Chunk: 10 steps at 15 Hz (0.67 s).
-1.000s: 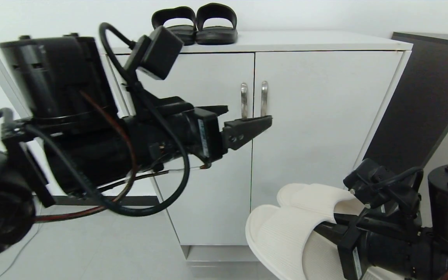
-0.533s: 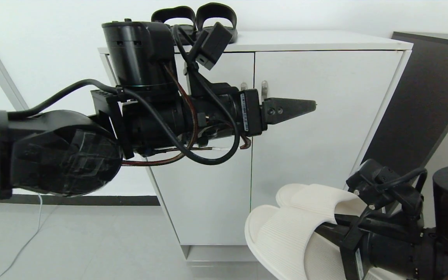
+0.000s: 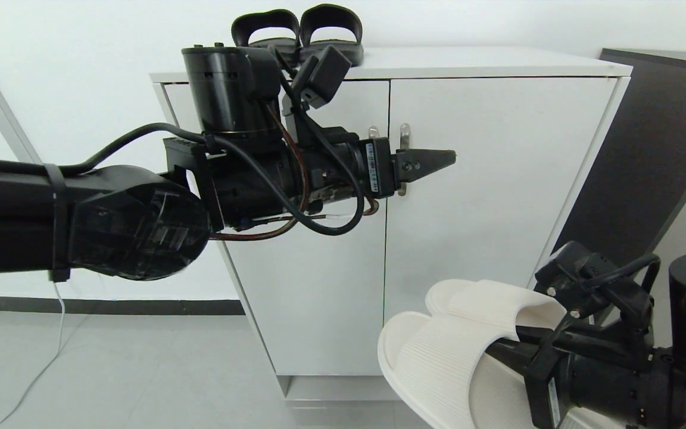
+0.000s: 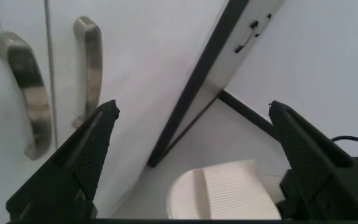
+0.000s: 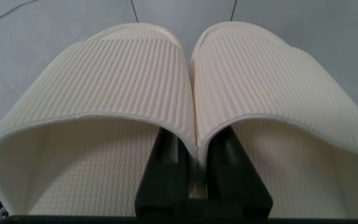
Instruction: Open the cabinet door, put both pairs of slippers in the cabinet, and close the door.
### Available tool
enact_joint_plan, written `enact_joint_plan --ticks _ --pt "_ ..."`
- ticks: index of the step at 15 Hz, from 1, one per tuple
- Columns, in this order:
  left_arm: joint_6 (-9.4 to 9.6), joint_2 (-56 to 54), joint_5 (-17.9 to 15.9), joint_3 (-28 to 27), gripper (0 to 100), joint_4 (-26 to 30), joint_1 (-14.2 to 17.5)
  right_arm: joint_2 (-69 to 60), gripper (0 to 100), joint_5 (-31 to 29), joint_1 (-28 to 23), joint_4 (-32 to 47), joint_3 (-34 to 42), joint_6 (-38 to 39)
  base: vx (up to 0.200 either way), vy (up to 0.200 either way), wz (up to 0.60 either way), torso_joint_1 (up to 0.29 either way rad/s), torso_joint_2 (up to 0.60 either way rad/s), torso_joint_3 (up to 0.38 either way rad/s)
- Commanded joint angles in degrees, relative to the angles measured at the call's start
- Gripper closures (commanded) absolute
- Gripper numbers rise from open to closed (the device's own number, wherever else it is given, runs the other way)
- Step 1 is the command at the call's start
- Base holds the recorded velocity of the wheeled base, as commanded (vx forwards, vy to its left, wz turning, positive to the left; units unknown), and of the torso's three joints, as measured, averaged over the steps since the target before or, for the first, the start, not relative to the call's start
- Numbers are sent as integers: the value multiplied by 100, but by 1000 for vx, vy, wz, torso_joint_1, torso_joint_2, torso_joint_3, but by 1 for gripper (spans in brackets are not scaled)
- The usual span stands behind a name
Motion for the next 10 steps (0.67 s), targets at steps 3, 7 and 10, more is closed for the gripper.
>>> enact_joint_plan --ticks 3,7,10 --pt "190 355 472 -548 0 276 -34 -69 100 -1 -46 -1 -2 -7 0 0 0 0 0 0" --pt "190 671 674 -874 0 426 18 -113 100 -1 -134 -10 -11 -7 0 0 0 0 0 0" --pt "190 926 718 -1164 0 558 53 -121 100 -19 -143 -10 -29 -7 0 0 0 0 0 0"
